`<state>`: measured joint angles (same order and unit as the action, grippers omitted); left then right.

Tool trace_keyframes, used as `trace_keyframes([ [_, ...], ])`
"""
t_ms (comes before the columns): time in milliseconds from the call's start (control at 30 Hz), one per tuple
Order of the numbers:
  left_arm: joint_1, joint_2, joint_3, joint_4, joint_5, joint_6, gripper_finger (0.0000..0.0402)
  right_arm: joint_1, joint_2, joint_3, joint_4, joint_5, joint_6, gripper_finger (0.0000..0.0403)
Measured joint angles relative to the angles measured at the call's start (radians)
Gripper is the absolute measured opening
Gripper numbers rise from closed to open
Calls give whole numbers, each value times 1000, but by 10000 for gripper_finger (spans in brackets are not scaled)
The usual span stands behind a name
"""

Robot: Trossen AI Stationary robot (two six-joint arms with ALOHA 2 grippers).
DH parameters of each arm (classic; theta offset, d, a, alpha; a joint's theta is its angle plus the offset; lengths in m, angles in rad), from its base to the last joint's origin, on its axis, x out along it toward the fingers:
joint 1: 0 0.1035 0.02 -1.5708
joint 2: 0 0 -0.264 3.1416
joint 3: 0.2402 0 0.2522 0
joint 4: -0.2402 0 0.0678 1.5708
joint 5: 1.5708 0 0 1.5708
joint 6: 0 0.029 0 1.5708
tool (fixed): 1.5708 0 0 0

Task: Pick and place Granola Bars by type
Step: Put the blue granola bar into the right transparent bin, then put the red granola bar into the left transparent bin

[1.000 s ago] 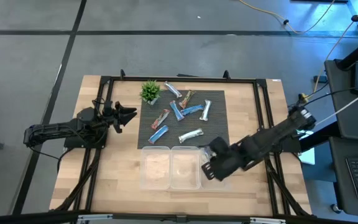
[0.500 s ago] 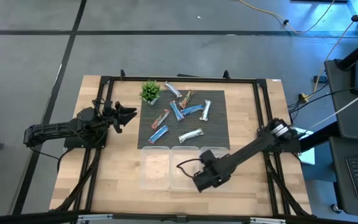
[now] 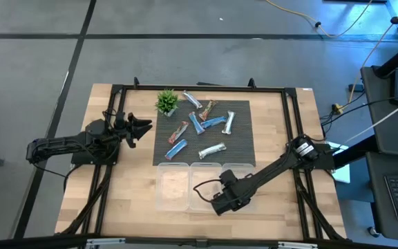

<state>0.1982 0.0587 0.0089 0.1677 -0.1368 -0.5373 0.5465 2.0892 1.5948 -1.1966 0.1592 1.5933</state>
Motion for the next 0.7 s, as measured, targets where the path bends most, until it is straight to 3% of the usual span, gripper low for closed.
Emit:
trace_keyframes([
  [200,0,0,0,0,0,-24,162,-1,-23,-1,-36,-33,-4,154],
  [433,0,0,0,0,9,-52,164,5,-211,0,-116,7,-36,171],
  [567,0,0,0,1,24,-52,182,0,-350,0,-164,132,-139,169],
  [700,0,0,0,7,31,-46,222,-23,-480,0,-224,338,-204,169],
])
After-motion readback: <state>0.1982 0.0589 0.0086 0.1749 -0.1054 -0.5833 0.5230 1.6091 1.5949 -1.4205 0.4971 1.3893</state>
